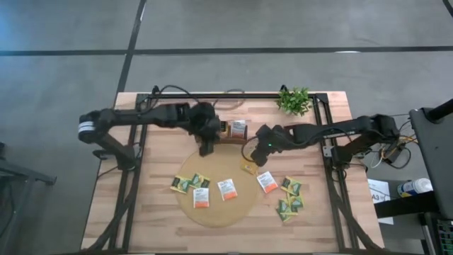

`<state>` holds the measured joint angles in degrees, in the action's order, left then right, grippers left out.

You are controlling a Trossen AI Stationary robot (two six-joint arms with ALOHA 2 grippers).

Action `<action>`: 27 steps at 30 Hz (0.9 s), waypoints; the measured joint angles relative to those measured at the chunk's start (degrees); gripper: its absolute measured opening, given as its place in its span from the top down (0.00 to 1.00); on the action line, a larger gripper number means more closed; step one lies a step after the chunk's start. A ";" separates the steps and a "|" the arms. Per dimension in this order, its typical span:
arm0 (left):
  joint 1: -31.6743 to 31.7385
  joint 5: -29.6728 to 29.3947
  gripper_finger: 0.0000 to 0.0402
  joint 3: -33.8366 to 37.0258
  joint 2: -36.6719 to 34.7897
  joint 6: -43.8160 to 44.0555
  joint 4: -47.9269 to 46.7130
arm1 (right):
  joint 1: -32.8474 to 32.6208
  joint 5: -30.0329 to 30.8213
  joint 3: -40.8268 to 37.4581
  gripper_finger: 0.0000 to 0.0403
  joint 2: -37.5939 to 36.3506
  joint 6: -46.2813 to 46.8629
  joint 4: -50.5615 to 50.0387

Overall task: Pick & Place Tea
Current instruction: Put the green tea bag into the left section of the wooden organizer

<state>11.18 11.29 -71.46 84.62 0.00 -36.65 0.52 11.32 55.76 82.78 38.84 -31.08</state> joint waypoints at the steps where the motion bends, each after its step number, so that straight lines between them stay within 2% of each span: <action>1: -1.14 -0.05 0.83 1.30 -0.45 0.61 -0.09 | 0.03 -1.55 -0.01 0.83 1.08 -0.42 0.41; 11: -12.88 -0.79 0.83 17.05 -6.77 14.21 0.19 | -1.62 -13.55 3.16 0.83 10.30 -2.38 12.82; 16: -18.49 -0.84 0.83 23.66 -9.26 23.85 6.10 | -1.77 -19.89 8.51 0.83 17.98 -4.20 13.46; 20: -22.06 -1.88 0.83 26.66 -10.10 29.29 9.26 | -2.61 -20.41 14.09 0.83 23.04 -6.33 11.97; 27: -27.48 -2.88 0.83 29.83 -10.23 33.45 6.69 | -2.92 -20.72 22.73 0.83 28.60 -7.68 11.48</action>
<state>-16.31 8.41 -41.62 74.39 33.45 -29.96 -2.39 -9.40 78.49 111.38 31.16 -19.61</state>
